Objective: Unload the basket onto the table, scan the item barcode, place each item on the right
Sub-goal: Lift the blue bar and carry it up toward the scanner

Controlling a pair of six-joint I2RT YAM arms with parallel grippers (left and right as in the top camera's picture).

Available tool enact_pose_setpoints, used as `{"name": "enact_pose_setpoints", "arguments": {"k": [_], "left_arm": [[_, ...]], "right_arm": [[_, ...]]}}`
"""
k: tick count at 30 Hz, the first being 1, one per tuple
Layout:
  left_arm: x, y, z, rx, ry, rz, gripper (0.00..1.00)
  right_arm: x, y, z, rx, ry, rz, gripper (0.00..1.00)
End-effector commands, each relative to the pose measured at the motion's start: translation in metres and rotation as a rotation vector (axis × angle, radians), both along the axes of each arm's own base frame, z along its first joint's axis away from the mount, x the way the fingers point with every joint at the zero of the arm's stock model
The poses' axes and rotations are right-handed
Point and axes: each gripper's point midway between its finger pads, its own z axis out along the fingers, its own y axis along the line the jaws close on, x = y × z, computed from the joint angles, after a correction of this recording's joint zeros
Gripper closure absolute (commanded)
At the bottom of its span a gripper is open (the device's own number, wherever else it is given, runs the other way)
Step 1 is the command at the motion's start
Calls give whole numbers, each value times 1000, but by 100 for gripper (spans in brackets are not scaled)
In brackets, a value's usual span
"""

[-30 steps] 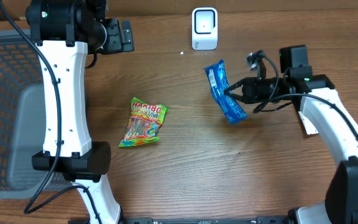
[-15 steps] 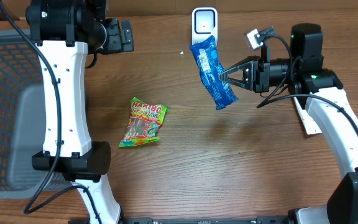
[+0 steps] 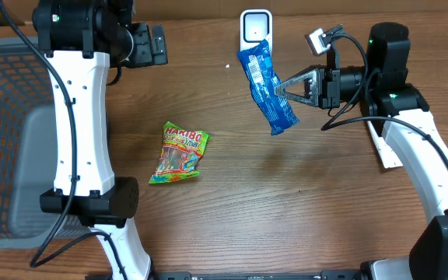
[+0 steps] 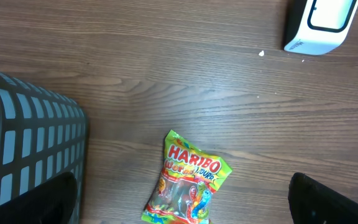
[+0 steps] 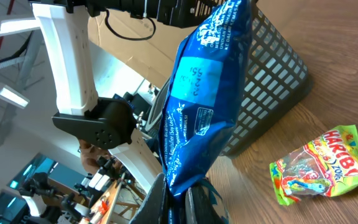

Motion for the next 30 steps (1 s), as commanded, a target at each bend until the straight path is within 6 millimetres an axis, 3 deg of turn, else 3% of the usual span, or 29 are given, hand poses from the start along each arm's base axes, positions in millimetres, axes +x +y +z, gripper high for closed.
{"name": "enact_pose_setpoints", "arguments": {"k": [1, 5, 9, 16, 22, 30], "left_arm": [[2, -4, -4, -13, 10, 4, 0], [2, -4, -4, -13, 10, 4, 0], [2, -4, -4, -13, 10, 4, 0], [2, -4, -4, -13, 10, 4, 0], [2, -4, -4, -13, 10, 4, 1], [2, -4, -4, -13, 10, 4, 0]], "right_arm": [[-6, 0, 21, 4, -57, -6, 96], [5, 2, 16, -20, -50, -67, 96], [23, 3, -5, -100, -4, -196, 96], [45, -8, -97, -534, 91, -497, 96], [41, -27, -143, -865, 83, -651, 96], [41, -45, -164, -1114, 5, -770, 96]]}}
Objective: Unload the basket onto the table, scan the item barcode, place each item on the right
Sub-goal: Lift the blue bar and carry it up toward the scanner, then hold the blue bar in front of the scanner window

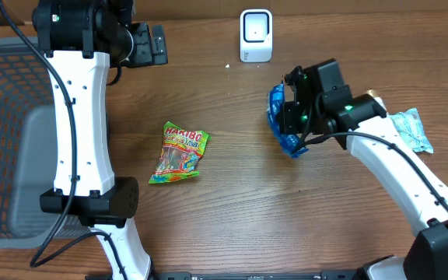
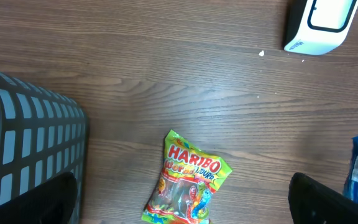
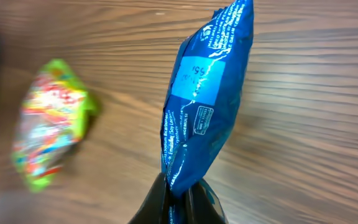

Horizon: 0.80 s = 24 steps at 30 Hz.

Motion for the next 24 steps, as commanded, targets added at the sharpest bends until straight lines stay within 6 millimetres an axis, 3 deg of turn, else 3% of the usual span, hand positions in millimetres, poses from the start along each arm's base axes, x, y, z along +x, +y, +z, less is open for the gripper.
{"name": "enact_pose_setpoints", "arguments": {"k": [1, 12, 20, 24], "left_arm": [[2, -4, -4, -13, 10, 3, 0], [2, -4, -4, -13, 10, 4, 0], [2, -4, -4, -13, 10, 4, 0], [2, -4, -4, -13, 10, 4, 0]], "right_arm": [[17, -23, 13, -174, -128, -71, 96], [68, -58, 48, -398, -414, -253, 96], [110, -44, 56, -458, -449, -219, 96], [139, -31, 71, -511, -472, -146, 96]]}}
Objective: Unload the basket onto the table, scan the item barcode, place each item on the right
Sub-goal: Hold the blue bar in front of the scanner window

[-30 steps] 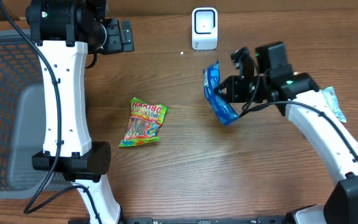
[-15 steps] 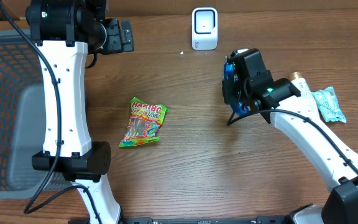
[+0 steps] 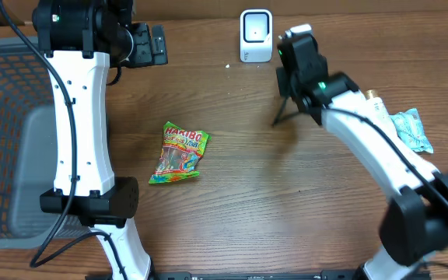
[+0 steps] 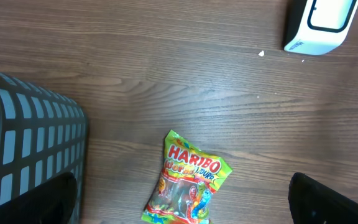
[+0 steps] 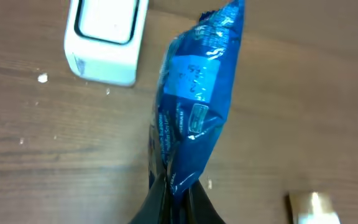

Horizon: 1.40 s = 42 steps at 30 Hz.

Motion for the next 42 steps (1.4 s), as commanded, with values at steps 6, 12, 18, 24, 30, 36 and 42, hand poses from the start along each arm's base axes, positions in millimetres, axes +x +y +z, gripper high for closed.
{"name": "enact_pose_setpoints", "arguments": {"k": [6, 12, 18, 24, 30, 36, 42], "left_arm": [[2, -4, -4, -14, 10, 3, 0], [2, -4, -4, -14, 10, 3, 0], [2, -4, -4, -13, 10, 3, 1], [2, -4, -4, -13, 10, 3, 0], [2, -4, -4, -14, 10, 3, 0], [2, -4, -4, -14, 10, 3, 0], [2, -4, -4, -14, 10, 3, 0]], "right_arm": [[66, 17, 40, -148, -121, 71, 96], [97, 16, 15, -325, -149, 88, 96], [125, 23, -4, -465, -220, 124, 96], [150, 32, 2, -557, -340, 161, 96], [160, 44, 29, -552, -460, 187, 96], [166, 52, 23, -534, -491, 215, 96], [173, 52, 2, -559, -488, 223, 96]]}}
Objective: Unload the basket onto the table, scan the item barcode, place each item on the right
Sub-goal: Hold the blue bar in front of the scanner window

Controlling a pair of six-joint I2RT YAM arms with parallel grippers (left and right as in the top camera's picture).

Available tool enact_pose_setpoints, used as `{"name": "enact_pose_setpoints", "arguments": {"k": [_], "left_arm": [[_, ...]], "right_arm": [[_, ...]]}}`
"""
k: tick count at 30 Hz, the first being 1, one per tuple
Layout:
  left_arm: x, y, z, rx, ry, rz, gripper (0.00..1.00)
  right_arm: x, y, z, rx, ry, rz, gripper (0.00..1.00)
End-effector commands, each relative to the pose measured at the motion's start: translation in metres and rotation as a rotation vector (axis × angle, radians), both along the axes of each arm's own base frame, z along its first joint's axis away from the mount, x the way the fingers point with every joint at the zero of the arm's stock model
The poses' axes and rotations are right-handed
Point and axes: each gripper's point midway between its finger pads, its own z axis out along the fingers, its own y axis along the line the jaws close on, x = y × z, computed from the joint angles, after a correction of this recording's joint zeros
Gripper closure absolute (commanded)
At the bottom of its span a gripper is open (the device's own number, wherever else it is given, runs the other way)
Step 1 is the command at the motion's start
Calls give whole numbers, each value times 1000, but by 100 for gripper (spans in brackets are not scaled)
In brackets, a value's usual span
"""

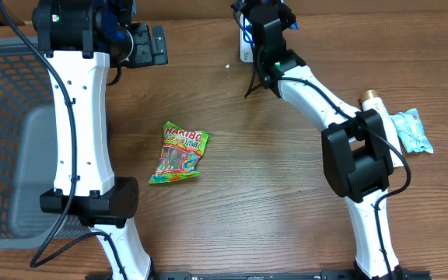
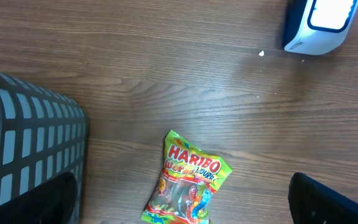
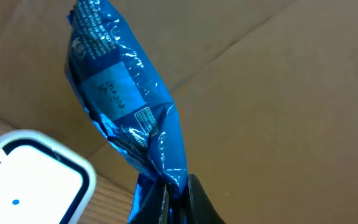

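Note:
My right gripper (image 3: 174,190) is shut on the bottom seam of a blue snack packet (image 3: 120,93), which stands up in front of a cardboard wall. The white scanner (image 3: 27,180) lies just below and left of it. Overhead, the right arm reaches to the table's back edge and covers most of the scanner; a strip of the packet (image 1: 245,23) shows. In the left wrist view the scanner (image 2: 321,25) has a bright window. My left gripper (image 2: 185,202) hangs open high over the table, nothing between its fingers.
A Haribo bag (image 1: 179,152) lies flat left of centre. A grey mesh basket (image 1: 6,140) fills the left side. A pale blue packet (image 1: 411,131) and a small brass-coloured piece (image 1: 372,98) lie at the right. The cardboard wall (image 3: 278,93) stands behind the scanner.
My right gripper has moved with the blue packet from just right of the scanner to over it at the back edge, and now faces the cardboard wall. The left arm has not moved.
The right gripper first held the blue packet in the air right of the scanner. It then held it lower over mid-table, then close beside the scanner, and now above the scanner. The Haribo bag and left arm stayed put throughout.

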Motion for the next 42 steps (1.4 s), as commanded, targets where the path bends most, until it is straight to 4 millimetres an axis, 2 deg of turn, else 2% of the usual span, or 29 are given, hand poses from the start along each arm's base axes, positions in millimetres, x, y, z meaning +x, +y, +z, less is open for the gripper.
{"name": "enact_pose_setpoints", "arguments": {"k": [1, 11, 18, 23, 36, 42], "left_arm": [[2, -4, -4, -13, 10, 3, 0], [2, -4, -4, -13, 10, 4, 0], [2, -4, -4, -13, 10, 3, 0], [2, -4, -4, -13, 10, 4, 1], [2, -4, -4, -13, 10, 3, 0], [2, -4, -4, -13, 10, 3, 0]], "right_arm": [[7, 4, -16, -19, 8, 8, 96], [7, -4, -39, -51, 52, -32, 96], [4, -18, -36, -72, 44, -114, 96], [2, -21, -41, -87, 67, -122, 96], [-1, -21, -39, -68, 55, -151, 96], [-14, -18, -19, 29, 53, -187, 96]]}}
